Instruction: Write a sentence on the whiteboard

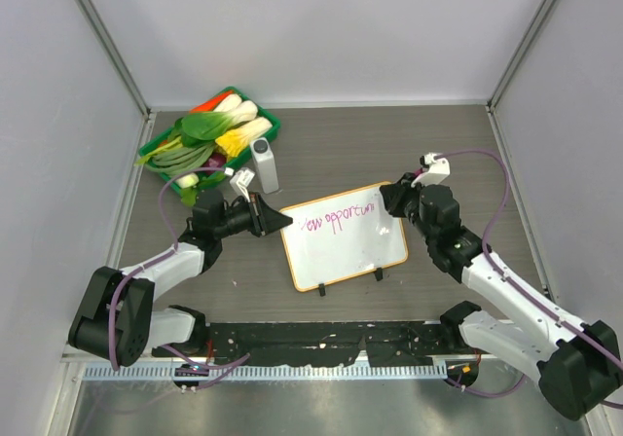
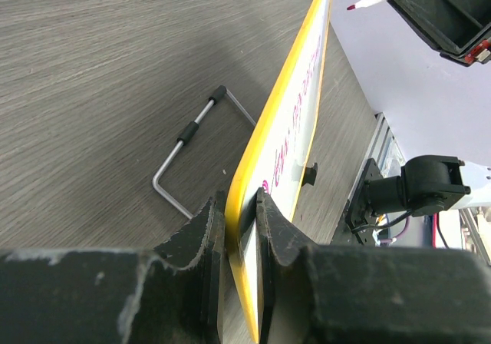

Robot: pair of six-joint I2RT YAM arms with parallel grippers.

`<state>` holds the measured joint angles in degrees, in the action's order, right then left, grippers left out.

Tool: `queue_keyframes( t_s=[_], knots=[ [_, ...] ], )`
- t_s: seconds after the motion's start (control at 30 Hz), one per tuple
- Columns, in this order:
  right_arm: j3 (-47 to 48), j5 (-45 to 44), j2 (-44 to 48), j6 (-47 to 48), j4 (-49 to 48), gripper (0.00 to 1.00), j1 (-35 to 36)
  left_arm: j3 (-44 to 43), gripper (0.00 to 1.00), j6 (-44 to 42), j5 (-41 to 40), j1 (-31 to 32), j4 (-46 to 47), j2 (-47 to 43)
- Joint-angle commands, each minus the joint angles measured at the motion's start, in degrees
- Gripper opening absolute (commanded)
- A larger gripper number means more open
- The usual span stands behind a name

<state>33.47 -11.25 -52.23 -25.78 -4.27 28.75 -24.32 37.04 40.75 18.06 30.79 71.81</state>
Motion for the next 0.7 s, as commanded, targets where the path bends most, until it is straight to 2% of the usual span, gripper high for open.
queue_keyframes(
  t_s=[0.0,0.67],
  knots=[
    [-0.5,0.0,-0.8,0.3,-0.6,0.01,-0.2,-0.2,0.0,-4.9,-3.4,0.5,-2.9,0.0],
    [-1.7,-2.4,-3.6,0.4,0.3,0.01,-0.2,-0.2,0.0,-4.8,-3.3,0.5,-2.7,0.1]
  ],
)
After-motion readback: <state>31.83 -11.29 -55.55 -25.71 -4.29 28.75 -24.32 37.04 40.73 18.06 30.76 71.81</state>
